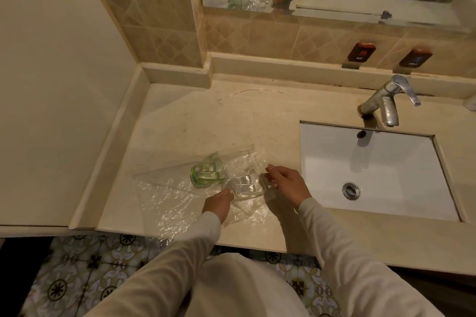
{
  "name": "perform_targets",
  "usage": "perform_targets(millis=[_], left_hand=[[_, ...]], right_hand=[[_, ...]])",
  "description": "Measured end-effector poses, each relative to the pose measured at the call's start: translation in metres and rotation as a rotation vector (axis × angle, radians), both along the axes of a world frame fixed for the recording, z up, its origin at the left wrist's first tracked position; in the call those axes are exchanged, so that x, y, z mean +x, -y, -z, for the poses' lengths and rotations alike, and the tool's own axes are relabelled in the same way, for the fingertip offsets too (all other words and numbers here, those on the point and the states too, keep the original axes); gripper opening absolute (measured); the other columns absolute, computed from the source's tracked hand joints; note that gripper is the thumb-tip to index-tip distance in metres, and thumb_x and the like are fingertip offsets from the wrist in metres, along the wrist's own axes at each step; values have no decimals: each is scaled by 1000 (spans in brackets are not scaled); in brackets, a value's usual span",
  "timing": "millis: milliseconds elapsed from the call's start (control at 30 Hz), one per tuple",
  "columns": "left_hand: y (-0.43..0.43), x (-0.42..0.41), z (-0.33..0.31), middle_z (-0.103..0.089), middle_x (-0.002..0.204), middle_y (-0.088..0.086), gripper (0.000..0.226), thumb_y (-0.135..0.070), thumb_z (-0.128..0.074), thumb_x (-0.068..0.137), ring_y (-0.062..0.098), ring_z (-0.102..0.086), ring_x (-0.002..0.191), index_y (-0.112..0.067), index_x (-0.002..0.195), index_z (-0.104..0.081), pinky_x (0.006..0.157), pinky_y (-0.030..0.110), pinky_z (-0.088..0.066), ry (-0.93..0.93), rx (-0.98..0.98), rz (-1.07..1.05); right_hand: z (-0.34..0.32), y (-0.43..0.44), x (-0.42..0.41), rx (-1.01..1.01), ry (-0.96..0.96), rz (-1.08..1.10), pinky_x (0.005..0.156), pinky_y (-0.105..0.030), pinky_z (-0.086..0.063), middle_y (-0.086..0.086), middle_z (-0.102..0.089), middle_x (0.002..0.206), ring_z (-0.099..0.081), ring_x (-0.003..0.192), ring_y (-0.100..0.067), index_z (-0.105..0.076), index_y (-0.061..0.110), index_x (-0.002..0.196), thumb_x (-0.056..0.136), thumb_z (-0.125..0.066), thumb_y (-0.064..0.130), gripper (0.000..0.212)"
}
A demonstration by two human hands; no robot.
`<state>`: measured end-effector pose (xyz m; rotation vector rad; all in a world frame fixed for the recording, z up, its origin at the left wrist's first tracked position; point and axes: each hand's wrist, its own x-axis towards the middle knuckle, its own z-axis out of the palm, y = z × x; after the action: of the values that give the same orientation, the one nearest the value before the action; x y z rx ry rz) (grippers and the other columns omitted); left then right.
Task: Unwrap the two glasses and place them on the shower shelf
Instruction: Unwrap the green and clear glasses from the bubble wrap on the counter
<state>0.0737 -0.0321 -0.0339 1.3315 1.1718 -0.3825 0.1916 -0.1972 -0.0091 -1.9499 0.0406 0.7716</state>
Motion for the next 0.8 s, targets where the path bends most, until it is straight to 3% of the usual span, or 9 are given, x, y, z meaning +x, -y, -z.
perform_targets(millis=[67, 167, 200, 267, 367, 500, 600, 700, 800], left_hand=[[2, 3, -6, -64, 117, 21, 36, -31, -54, 88, 34, -61, 107, -9, 111, -70, 86, 34, -44, 3, 2, 33], [4, 1, -12, -63, 91, 25, 17, -31, -56, 69, 22, -54, 72, -19, 66, -67, 64, 29, -35, 39, -13, -65], [4, -1, -10, -65, 92, 24, 12, -30, -61, 73, 17, -54, 71, -22, 68, -67, 64, 28, -37, 53, -42, -119], [6, -5, -7, -71, 103, 10, 8, -26, -63, 88, 14, -62, 89, -23, 92, -69, 77, 31, -49, 59, -128, -178], [10, -3, 0, -62, 122, 4, 27, -18, -55, 98, 19, -55, 111, -14, 124, -63, 97, 38, -48, 60, -164, -114], [14, 8, -6, -57, 120, 4, 19, -22, -51, 99, 22, -50, 108, -29, 113, -62, 88, 34, -44, 34, -135, -12], [14, 10, 0, -60, 122, 3, 26, -33, -54, 96, 21, -54, 106, -29, 121, -63, 91, 36, -46, 8, -108, 38], [11, 10, 5, -64, 125, 4, 27, -40, -55, 93, 22, -57, 107, -30, 116, -65, 100, 43, -48, -17, -74, 63], [9, 9, 8, -56, 139, 4, 36, -32, -49, 98, 26, -53, 124, -31, 133, -59, 107, 46, -44, 5, -59, 127]], right_hand=[[-2, 1, 1, 12, -1, 12, 93, -32, -53, 5, -77, 96, -70, 95, -15, -78, 28, 93, 98, -57, 48, 29], [-8, 4, 0, 76, -20, 87, 69, -11, -48, 3, -73, 87, -66, 83, -11, -77, 15, 100, 101, -58, 37, 30], [-7, 5, 0, 87, -15, 100, 66, -9, -47, 3, -72, 85, -65, 81, -11, -77, 13, 100, 101, -59, 36, 29], [-8, 5, 0, 84, -4, 95, 70, -15, -46, 3, -74, 89, -67, 83, -11, -78, 16, 100, 100, -59, 37, 28], [-6, 6, 0, 78, -32, 72, 76, -16, -47, 3, -76, 98, -68, 92, -10, -78, 21, 98, 100, -60, 38, 25], [-3, 6, -3, 105, -37, -1, 77, -8, -53, 6, -75, 99, -68, 91, 1, -76, 12, 112, 94, -70, 20, 20], [2, 5, -3, 72, -22, -79, 79, -11, -53, 0, -77, 98, -71, 88, -1, -76, 15, 109, 89, -75, 13, 19], [2, 1, 0, 70, -11, -34, 68, -10, -51, -10, -73, 88, -69, 77, -10, -76, 3, 94, 90, -69, -3, 10], [1, 3, 6, 109, -42, 33, 56, -10, -50, -14, -66, 77, -65, 58, -1, -71, -14, 96, 92, -60, -12, 12]])
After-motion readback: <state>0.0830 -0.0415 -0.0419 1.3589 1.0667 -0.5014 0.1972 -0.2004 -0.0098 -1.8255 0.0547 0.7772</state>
